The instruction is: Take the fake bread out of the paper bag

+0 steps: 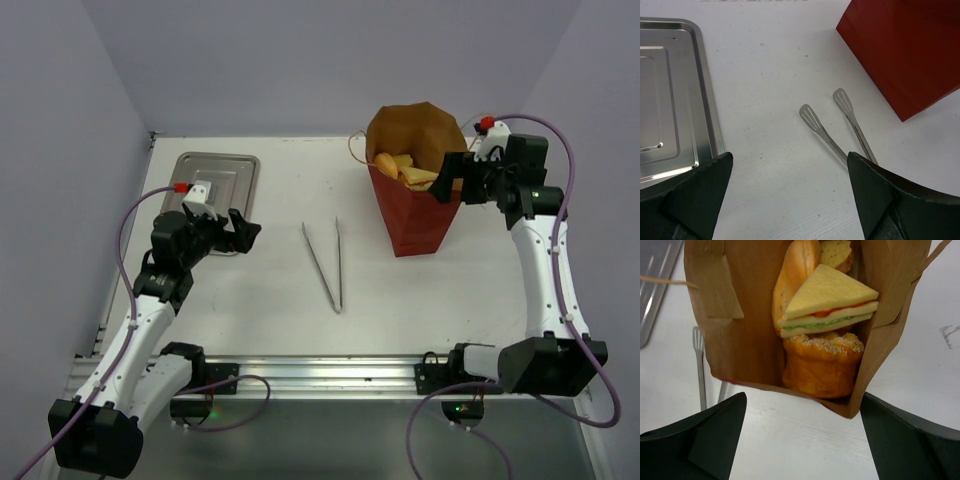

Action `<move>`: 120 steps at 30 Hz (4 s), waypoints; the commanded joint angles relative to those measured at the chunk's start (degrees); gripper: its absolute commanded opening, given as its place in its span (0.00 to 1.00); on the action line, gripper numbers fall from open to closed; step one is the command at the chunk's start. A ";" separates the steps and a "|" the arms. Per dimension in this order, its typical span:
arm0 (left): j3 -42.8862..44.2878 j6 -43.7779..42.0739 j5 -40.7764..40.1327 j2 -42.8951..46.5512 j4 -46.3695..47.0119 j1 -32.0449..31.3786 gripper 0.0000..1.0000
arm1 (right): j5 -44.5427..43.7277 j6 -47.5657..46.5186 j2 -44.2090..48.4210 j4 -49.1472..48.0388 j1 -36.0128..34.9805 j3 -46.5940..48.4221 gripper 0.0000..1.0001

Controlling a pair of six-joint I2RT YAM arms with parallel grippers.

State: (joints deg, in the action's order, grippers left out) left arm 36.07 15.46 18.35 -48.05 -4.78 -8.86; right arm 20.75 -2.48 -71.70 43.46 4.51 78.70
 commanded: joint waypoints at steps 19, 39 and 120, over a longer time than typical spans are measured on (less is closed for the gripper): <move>0.31 -0.35 2.66 -0.73 2.05 0.34 1.00 | -20.39 10.39 -7.39 -9.09 0.23 7.61 0.86; 0.14 0.00 6.61 -1.78 3.02 0.34 1.00 | -17.50 8.11 -18.91 -20.35 0.14 8.14 0.12; 11.83 33.15 -43.67 -44.50 -16.59 -41.95 0.16 | -20.14 -3.50 2.97 -31.69 -17.35 -19.98 0.00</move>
State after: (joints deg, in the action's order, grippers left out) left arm 50.89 51.40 -27.70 -94.76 -24.08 -53.93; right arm 2.48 -7.05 -70.32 11.99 -13.54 58.78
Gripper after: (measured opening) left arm 0.247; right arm 0.022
